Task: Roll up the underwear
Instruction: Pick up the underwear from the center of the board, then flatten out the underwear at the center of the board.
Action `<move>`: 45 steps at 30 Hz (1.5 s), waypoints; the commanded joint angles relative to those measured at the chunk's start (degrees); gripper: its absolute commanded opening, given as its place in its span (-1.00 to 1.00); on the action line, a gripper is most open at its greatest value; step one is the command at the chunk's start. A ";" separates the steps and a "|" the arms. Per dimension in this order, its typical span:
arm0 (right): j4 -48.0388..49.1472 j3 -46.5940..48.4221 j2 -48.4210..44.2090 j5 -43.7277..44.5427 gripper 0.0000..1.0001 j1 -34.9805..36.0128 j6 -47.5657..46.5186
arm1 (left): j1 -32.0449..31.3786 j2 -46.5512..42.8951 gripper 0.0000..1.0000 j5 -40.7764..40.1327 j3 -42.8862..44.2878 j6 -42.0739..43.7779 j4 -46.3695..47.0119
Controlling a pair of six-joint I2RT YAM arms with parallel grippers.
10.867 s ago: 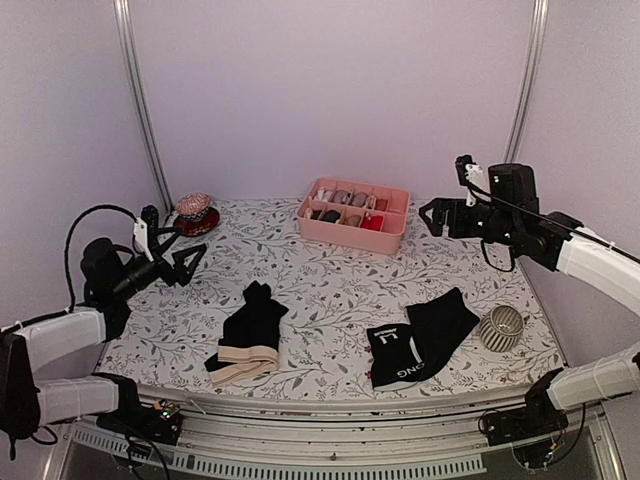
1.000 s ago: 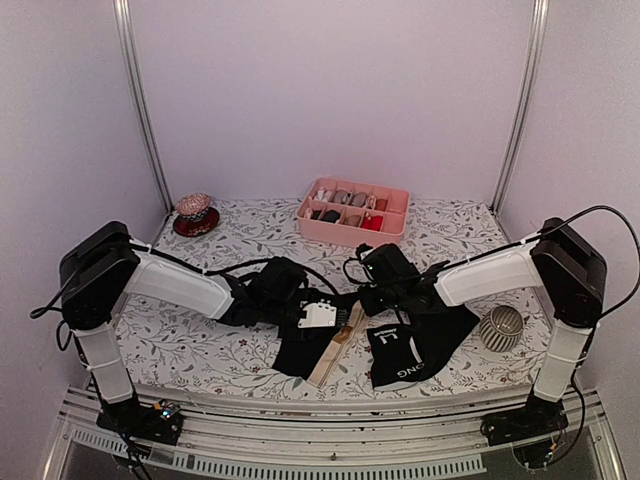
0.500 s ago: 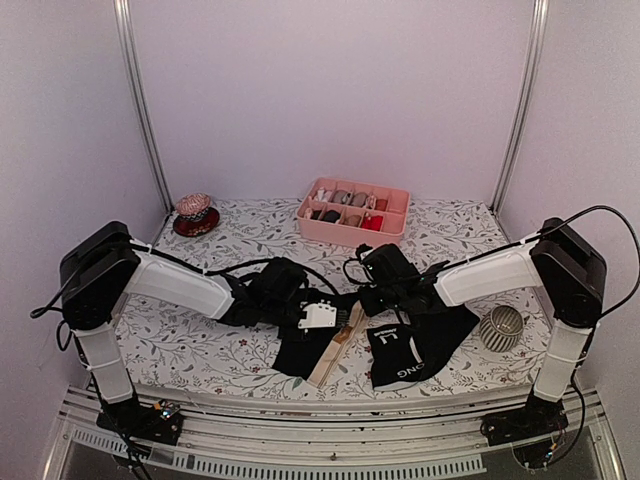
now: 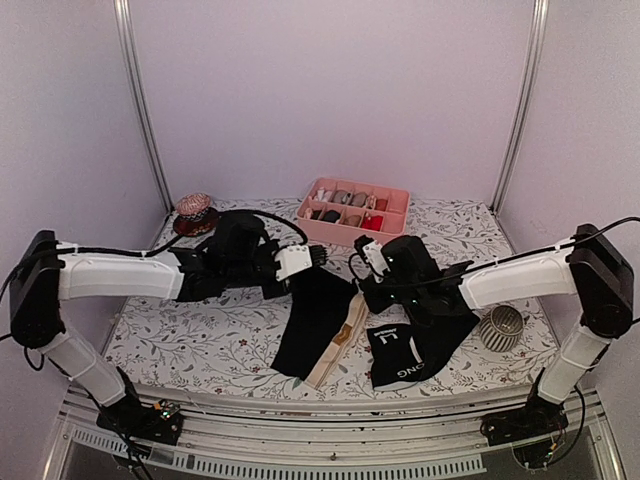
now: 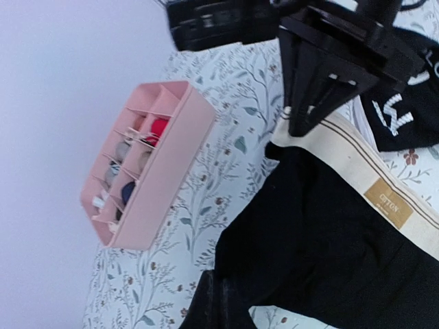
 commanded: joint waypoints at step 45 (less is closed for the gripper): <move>-2.43 18.99 -11.01 -29.58 -0.97 11.16 -18.99 | 1.02 -55.42 -1.00 2.37 -3.35 -0.80 -24.47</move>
